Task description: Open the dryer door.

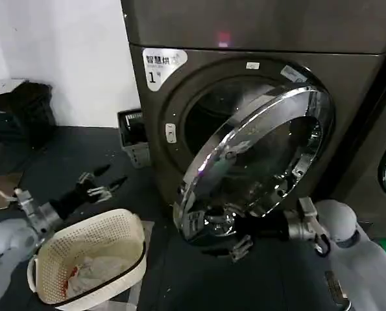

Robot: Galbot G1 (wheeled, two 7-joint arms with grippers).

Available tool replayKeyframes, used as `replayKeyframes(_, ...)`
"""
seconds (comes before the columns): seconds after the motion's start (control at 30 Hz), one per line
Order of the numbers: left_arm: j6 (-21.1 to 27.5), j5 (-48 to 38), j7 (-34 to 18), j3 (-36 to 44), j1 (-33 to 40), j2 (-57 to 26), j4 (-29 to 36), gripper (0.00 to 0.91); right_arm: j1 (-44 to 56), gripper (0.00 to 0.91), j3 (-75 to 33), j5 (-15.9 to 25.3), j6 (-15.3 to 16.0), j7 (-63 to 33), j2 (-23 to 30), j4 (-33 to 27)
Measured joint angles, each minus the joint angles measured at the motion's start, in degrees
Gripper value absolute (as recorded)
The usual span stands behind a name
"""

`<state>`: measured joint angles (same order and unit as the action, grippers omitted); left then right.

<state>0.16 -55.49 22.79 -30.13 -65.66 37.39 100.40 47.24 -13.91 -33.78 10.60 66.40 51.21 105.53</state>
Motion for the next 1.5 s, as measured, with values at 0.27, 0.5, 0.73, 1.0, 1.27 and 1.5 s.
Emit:
replayKeyframes(0.27,-0.06,-1.97,8.95,5.51,4.53,-1.42,-2.64,0.907,4.26,0.907,-5.37,0.87,-0.24,5.27,-0.62,2.46)
replayKeyframes(0.5,-0.59,-2.91,11.57,13.89,12.04,-1.66,-6.02,0.907,10.41,0.907,-13.69,1.98,-1.99,7.93,-0.26,3.67)
replayKeyframes(0.73,-0.85,-0.89,13.16,26.57,23.3,1.27,-9.93,0.907,17.96,0.907,-25.02,1.31,-3.42,7.12,0.8,2.6)
replayKeyframes(1.0,-1.37,-0.4,14.65,38.95,34.13,7.41,-14.84,0.907,23.79,0.907,-40.32,2.19,-3.76,1.61,2.85,-0.16)
replayKeyframes(1.27,-1.95,0.51,16.21,46.89,40.68,12.66,-17.04,0.907,27.61,0.907,-53.43,5.48,-4.31,-4.91,5.98,-0.65)
replayKeyframes(1.5,-1.85,1.11,17.29,50.69,42.69,15.55,-16.08,0.907,31.18,0.907,-65.51,8.33,-5.04,-17.35,10.04,1.76)
